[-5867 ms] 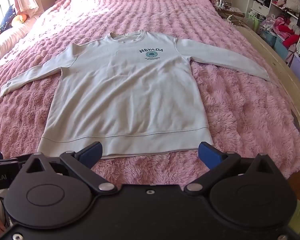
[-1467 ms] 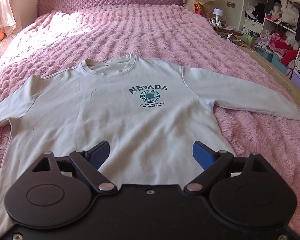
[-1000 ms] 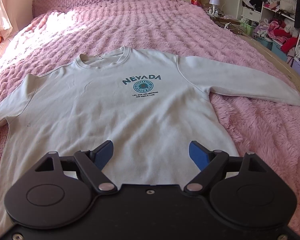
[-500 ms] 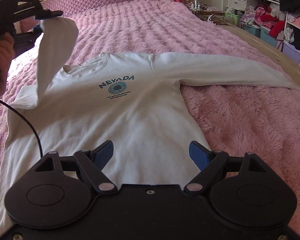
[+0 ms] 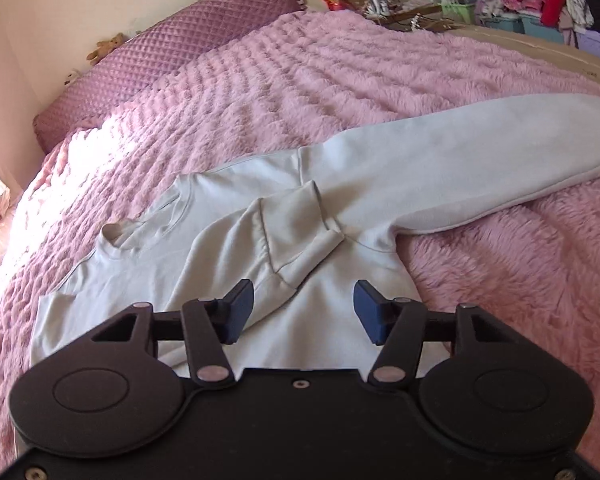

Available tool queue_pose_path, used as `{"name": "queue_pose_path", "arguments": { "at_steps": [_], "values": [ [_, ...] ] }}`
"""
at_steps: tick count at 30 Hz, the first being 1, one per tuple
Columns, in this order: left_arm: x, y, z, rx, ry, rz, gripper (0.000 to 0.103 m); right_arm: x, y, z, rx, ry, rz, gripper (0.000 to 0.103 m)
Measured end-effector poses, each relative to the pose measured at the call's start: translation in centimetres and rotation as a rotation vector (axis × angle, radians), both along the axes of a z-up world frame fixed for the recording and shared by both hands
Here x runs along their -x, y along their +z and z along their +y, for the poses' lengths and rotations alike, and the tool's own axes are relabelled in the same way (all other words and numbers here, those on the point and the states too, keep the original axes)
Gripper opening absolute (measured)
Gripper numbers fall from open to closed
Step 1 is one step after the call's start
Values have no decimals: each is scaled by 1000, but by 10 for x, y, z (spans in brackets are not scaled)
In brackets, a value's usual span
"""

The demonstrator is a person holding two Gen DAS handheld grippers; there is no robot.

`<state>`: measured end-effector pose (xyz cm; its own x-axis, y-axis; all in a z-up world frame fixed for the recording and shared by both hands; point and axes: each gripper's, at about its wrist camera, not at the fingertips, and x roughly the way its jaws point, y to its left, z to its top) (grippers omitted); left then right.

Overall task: Fold small clothes
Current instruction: 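Fold the held sleeve across the sweatshirt body with the left gripper, then grasp the other sleeve with the right gripper and fold it across the body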

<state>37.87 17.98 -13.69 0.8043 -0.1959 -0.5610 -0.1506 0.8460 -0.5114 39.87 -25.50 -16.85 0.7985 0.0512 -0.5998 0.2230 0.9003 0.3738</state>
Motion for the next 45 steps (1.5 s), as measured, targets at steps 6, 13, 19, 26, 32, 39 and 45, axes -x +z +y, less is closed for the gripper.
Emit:
{"name": "queue_pose_path", "arguments": {
  "at_steps": [6, 13, 19, 26, 32, 39, 45],
  "values": [
    [-11, -33, -2, -19, -11, 75, 68, -47, -27, -4, -116, -100, 25, 44],
    [-14, -33, -26, -113, -61, 100, 70, -15, 19, -14, -71, -96, -115, 5],
    [-17, -43, -30, -145, -59, 144, 70, -20, -17, -32, 44, -115, 88, 12],
    [-12, -33, -40, -178, -79, 154, 73, 6, 22, 0, 127, -10, -155, 32],
    [-1, -31, -42, -207, -49, 188, 78, -26, -17, 15, 135, 142, 53, 27],
    [30, -18, -42, -239, -69, 215, 86, 30, 12, -94, -25, -37, -72, 45],
    [49, -7, -53, -266, -84, 191, 94, 92, 15, -260, -126, -532, -86, 48]
  ]
}}
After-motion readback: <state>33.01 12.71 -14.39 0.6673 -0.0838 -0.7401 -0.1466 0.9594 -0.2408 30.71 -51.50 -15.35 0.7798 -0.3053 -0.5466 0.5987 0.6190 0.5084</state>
